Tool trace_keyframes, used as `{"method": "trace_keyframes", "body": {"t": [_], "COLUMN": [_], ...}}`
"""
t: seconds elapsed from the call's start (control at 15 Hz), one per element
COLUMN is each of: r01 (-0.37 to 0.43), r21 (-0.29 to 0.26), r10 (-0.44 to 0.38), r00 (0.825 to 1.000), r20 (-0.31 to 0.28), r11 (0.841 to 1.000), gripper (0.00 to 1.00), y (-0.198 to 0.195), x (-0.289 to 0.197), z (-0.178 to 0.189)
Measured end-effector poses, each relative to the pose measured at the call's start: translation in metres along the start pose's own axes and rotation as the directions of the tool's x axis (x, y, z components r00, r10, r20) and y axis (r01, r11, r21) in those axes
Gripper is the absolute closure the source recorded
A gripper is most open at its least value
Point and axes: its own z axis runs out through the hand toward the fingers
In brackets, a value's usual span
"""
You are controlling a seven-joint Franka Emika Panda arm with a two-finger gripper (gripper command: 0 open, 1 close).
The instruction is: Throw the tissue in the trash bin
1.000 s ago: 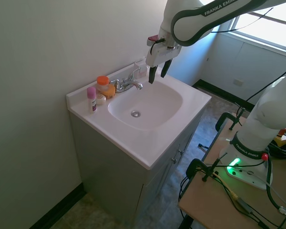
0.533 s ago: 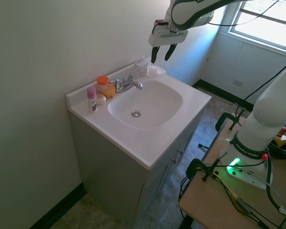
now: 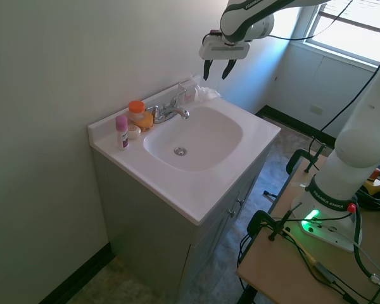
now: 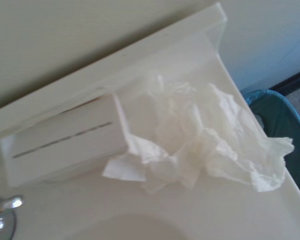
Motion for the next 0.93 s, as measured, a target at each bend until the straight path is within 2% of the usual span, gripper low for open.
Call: {"method": "trace_keyframes", "body": {"t": [0.33,0.67,0.73,0.93], "r01": [-0.044,-0.068,-0.073,-0.085], "r21": [-0.045,-0.047,-0.048,-0.056], "r10": [0.044,0.069,0.074,0.087], "r00": [0.999,0.998,0.997,0.996], "r20": [0.008,0.012,0.014,0.024], "r11": [0.998,0.997,0.996,0.995], "gripper": [0.0,0.0,1.0,1.0], "y": [-0.004,-0.026,-0.029,-0.035], "x": [0.027,0.045,0.047,0.053], "z": [0.046,0.087,0.094,0.114]}}
